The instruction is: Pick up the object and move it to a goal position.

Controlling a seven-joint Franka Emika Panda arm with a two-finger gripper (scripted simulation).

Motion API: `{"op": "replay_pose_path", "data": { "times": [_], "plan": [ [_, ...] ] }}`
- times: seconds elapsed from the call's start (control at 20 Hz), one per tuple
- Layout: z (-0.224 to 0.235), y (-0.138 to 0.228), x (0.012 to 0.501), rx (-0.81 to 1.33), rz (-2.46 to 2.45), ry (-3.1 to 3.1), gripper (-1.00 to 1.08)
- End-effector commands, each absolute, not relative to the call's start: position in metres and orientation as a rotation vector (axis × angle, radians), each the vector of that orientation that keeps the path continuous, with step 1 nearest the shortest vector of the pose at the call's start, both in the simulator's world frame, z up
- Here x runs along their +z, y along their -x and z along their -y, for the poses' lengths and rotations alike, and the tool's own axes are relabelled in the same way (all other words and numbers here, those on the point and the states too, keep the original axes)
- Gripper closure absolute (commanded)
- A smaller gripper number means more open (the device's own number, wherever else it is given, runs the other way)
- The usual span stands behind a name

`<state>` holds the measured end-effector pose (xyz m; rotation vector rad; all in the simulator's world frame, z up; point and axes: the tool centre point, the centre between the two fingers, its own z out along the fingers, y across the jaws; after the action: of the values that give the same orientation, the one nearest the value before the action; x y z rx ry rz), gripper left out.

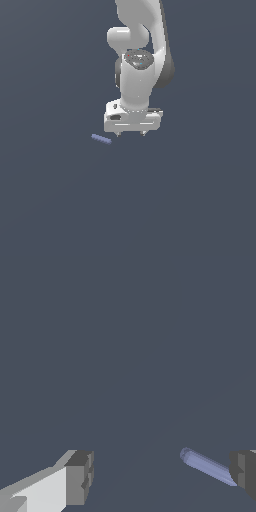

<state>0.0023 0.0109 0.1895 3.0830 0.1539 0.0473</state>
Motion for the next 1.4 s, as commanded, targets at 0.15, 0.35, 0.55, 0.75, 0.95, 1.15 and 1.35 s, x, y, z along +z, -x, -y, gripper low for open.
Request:
{"op": "replay_pose_path", "data": {
  "times": [0.15,0.35,0.55,0.75,0.95,1.15,1.35],
  "plan": [
    [-0.007,-0.003,0.192,0.055,-0.137,-3.085,-0.92],
    [0.007,-0.005,0.203,0.083,-0.072,-3.090,-0.92],
    [0.013,-0.006,0.207,0.093,-0.045,-3.091,-0.92],
    [0.013,-0.005,0.205,0.090,-0.062,-3.090,-0.92],
    [0.017,-0.004,0.202,0.087,-0.100,-3.089,-0.92],
    [0.022,-0.002,0.196,0.081,-0.163,-3.086,-0.92],
    [0.030,0.001,0.189,0.074,-0.249,-3.079,-0.92]
  ]
}}
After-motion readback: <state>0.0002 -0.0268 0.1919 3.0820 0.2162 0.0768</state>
